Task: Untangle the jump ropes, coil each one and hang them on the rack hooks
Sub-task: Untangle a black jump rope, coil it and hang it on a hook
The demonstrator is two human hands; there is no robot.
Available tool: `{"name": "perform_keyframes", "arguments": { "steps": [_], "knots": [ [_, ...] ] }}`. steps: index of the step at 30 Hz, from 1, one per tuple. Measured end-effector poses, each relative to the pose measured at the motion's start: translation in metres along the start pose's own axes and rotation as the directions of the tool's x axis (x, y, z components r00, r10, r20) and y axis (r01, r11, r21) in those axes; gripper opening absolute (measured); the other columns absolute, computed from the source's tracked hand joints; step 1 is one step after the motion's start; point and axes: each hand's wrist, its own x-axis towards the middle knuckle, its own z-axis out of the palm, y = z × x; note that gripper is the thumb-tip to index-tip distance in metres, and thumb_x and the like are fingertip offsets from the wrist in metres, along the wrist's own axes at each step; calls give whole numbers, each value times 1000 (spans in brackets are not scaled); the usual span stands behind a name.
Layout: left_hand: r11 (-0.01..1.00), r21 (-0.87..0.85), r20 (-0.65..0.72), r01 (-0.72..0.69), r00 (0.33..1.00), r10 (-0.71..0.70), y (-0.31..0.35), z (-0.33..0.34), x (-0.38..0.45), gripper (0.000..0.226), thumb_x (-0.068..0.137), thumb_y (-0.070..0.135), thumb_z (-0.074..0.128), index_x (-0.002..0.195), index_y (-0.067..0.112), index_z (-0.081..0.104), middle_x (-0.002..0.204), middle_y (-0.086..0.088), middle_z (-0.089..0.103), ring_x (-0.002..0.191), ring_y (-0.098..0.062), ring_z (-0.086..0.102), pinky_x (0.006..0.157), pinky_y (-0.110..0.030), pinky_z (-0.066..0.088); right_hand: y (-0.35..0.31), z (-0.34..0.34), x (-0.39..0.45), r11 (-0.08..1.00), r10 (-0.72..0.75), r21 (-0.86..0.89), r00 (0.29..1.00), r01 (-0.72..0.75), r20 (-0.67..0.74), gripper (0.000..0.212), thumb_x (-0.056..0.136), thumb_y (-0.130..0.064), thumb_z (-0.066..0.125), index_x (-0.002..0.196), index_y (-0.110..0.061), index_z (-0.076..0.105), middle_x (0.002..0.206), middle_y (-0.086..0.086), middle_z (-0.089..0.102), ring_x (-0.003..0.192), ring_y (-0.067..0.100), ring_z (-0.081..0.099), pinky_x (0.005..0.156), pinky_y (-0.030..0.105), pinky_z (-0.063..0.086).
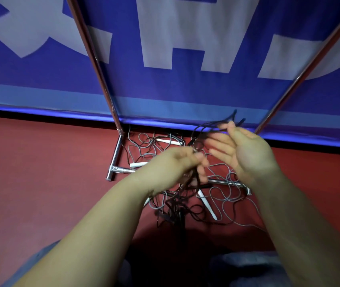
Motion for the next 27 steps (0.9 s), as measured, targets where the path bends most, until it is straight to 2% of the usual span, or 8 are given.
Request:
{"name": "perform_keyframes", "arguments": {
  "steps": [3, 7, 12, 17, 19, 21, 24, 27],
  "knots": [
    [932, -343, -250, -113, 968, 25, 4, -9, 5, 28, 100, 15, 37, 80, 10, 55, 58, 3, 63, 58, -10, 65, 59, -22, 56, 6, 9, -8, 924, 158, -374, 971, -82, 177, 30, 97, -40, 36, 93, -21, 59, 99, 7, 69, 91, 21, 66, 84, 33, 50],
    [839, -475, -456, -266, 890, 24, 8, -20, 8, 28, 102, 17, 33, 83, 12, 53, 59, 6, 66, 59, -7, 67, 57, -21, 55, 15, 21, -22, 797, 256, -600, 860, 70, 441, 15, 96, -28, 44, 91, -22, 57, 80, -3, 67, 79, 17, 63, 80, 24, 49],
    [783, -514, -538, -351, 842, 24, 7, -26, 8, 26, 102, 21, 35, 84, 14, 53, 63, 6, 69, 65, -7, 69, 56, -20, 55, 23, 21, -25, 805, 260, -589, 851, 70, 457, 11, 88, -20, 62, 79, -18, 56, 71, -2, 62, 71, 13, 60, 70, 25, 51],
    [699, -632, -453, -334, 891, 17, 10, -18, 9, 23, 101, 20, 38, 88, 11, 55, 70, 2, 72, 69, -11, 71, 61, -24, 58, 38, 27, -20, 755, 82, -631, 927, 182, 365, 44, 54, -57, 72, 85, -30, 54, 89, -8, 65, 89, 16, 65, 87, 40, 52],
    [701, -643, -418, -310, 908, 18, 10, -13, 10, 22, 100, 19, 38, 89, 10, 55, 71, 0, 72, 69, -12, 71, 61, -25, 58, 40, 27, -17, 777, 44, -595, 924, 206, 379, 29, 68, -46, 69, 90, -34, 55, 86, -13, 67, 85, 5, 64, 87, 32, 48],
    [706, -632, -432, -320, 902, 23, 11, -13, 11, 22, 100, 19, 38, 89, 10, 55, 71, 0, 72, 69, -12, 71, 58, -26, 58, 34, 29, -20, 719, 29, -648, 921, 250, 388, 5, 89, -31, 58, 84, -28, 57, 72, -11, 65, 67, -4, 57, 76, 24, 43],
    [704, -592, -550, -393, 835, 5, 9, -24, 12, 22, 101, 19, 39, 87, 12, 55, 71, 1, 71, 68, -11, 71, 58, -23, 57, 24, 27, -21, 667, 33, -696, 922, 267, 385, 30, 98, -28, 42, 73, -22, 57, 61, -7, 60, 50, -2, 48, 62, 21, 36],
    [694, -558, -658, -455, 752, -36, 6, -36, 12, 22, 101, 20, 39, 87, 13, 55, 79, -1, 67, 65, -9, 69, 59, -22, 57, 19, 26, -21, 750, 105, -634, 912, 189, 396, 36, 101, -25, 34, 72, -19, 55, 53, -6, 59, 65, 17, 54, 73, 33, 45]
  ]
}}
